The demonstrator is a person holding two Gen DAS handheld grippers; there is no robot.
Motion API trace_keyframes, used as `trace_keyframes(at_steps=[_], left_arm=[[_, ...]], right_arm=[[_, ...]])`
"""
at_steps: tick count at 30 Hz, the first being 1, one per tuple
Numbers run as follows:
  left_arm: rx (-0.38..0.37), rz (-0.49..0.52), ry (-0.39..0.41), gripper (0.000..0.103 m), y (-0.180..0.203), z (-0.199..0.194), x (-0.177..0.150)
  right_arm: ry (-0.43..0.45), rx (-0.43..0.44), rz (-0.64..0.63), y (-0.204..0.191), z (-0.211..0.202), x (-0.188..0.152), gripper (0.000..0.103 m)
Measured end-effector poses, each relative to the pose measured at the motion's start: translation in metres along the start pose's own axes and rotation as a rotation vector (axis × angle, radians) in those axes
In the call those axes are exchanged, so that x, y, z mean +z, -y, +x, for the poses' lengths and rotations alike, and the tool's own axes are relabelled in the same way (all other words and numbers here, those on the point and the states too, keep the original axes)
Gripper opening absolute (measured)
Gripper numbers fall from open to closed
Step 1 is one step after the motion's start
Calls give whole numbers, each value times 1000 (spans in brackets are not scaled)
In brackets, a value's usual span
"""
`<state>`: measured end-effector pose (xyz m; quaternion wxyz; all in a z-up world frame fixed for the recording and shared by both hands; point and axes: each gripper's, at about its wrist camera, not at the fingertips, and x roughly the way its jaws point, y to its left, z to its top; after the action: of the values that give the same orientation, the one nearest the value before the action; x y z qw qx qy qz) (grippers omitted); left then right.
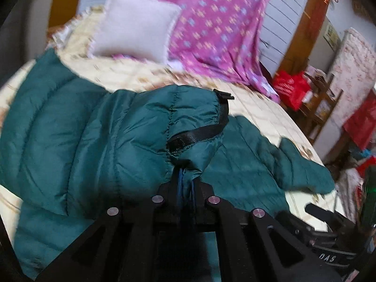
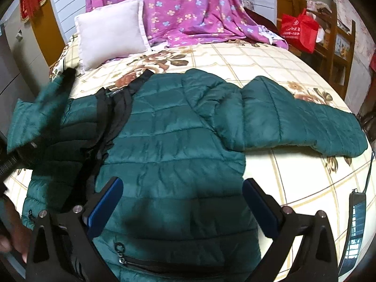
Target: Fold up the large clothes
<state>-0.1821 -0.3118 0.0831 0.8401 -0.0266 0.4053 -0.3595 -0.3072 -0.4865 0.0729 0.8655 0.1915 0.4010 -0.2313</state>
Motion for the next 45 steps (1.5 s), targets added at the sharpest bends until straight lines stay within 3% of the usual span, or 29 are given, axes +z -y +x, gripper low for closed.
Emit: trace_keyframes(at_steps=[1,4,6,10,14,18,19,21,22,23,26,30,35,37,39,43,45], left_arm=[[-20,2,-26,0,2,6,-2],[-80,18,-98,13,3,19,-10],[-103,21,-111,14,3,12,-11],[-152,44,-79,31,-7,-28,-4],[-80,70,-7,33,-37,-77,3],[61,-7,36,33,-88,-102,10],[93,-38,40,33,-102,-105,12],[141,-91,42,33,-125,-108,13],[164,-117,44,33,-135,-110,13],[181,-138,49,33,-145,-111,12],[208,-161,54,33,-163,-112,11],[214,-176,43,33,-167,-102,8],[232,-149,16,33,-155,-77,9],[241,-140,15,33,-149,-71,13],[229,-138,28,33,-144,-68,18],[259,-97,63,33,-130,-58,34],[273,-75,59,33,-123,-44,44]], right_arm=[[-3,-2,5,2,1,0,103],[-16,6,27,7,5,2,103],[-21,33,32,6,6,5,103],[-20,112,28,-6,9,16,103],[-43,186,23,-30,27,27,103],[-92,238,-8,-64,64,43,101],[-107,246,-9,-69,71,43,95],[-152,281,-10,-79,92,46,60],[-158,296,-9,-82,96,47,35],[-134,315,-8,-84,93,49,27],[1,245,-87,-85,67,57,23],[101,94,-101,-62,52,74,22],[81,-28,-56,-29,77,81,22],[35,-7,-49,-25,93,81,23],[9,11,-12,-17,90,81,33],[97,34,55,-10,57,78,62],[120,82,10,-22,44,79,64]])
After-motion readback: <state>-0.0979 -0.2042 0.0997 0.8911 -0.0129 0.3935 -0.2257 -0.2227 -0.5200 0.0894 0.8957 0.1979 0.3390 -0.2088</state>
